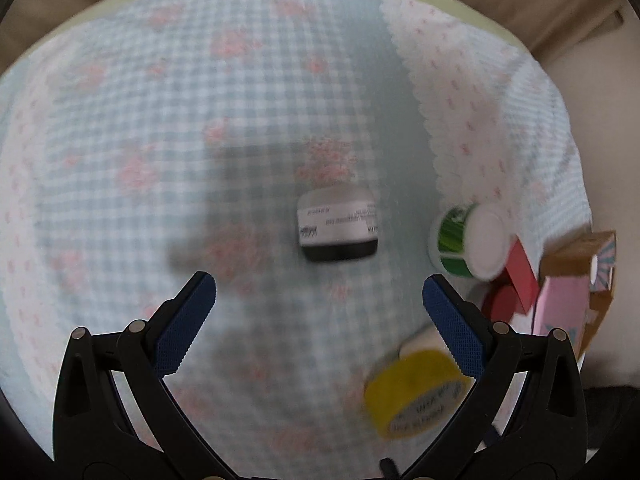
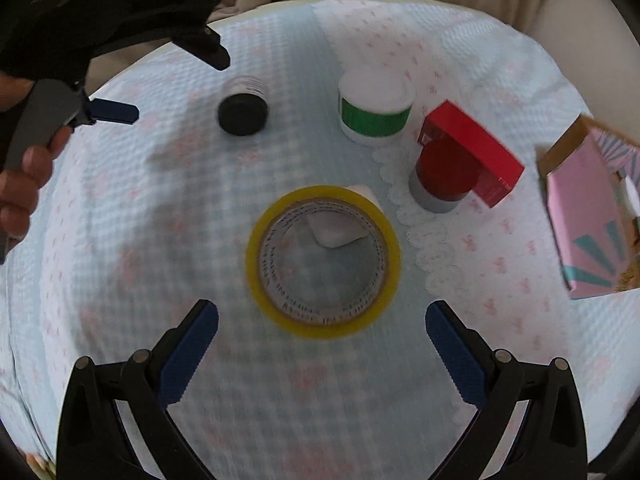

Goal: Organize rigid objects
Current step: 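Grasp the black-lidded jar with the left gripper while the right grasps the yellow tape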

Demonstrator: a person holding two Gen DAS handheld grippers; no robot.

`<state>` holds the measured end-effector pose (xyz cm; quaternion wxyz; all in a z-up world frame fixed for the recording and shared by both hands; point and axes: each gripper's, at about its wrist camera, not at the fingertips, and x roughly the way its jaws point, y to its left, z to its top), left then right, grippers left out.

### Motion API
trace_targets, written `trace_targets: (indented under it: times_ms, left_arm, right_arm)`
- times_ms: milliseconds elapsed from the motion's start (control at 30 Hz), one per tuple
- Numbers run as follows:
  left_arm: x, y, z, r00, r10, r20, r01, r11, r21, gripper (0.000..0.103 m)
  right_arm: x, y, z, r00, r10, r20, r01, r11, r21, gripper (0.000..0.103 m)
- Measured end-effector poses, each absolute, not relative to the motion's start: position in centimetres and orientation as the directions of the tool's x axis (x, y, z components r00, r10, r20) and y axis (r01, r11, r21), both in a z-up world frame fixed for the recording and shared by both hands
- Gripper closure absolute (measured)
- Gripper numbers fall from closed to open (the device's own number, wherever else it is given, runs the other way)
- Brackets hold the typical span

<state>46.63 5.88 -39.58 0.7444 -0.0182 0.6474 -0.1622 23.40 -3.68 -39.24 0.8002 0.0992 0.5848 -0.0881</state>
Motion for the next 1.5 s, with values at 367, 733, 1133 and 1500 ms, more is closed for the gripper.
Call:
trace_targets:
  times_ms: [367, 733, 1133, 1500]
  left_arm:
    - [49.4, 3.4, -44.2, 0.090, -0.240, -0.967, 0.160, 0.961, -0.224, 0.000]
    - [50.1, 1.1, -45.4, 0.090, -0.198, -0.976, 0.193, 0.965, -0.178, 0.019]
    - [48.7, 0.6, -45.0, 0.119, -0.189, -0.975, 0.240, 0.958, -0.156, 0.050]
    - [46.1, 2.6, -40.1, 0.213, -0.220, -0.952, 0.255, 0.953, -0.163, 0.050]
  right_arm:
    - [24.8, -4.4, -42.8, 0.302, 0.002, -0.953, 0.381, 0.917, 0.123, 0.000]
    - [25.7, -4.3, -43.5, 0.288, -0.004, -0.958, 0.417, 0.901, 0.122, 0.000]
    - [27.9, -4.8, -44.0, 0.260, 0.022, -0.965, 0.391, 0.912, 0.127, 0.004]
    - [26.2, -8.9, -42.2, 0.305, 0.049, -0.951, 0.411, 0.894, 0.178, 0.005]
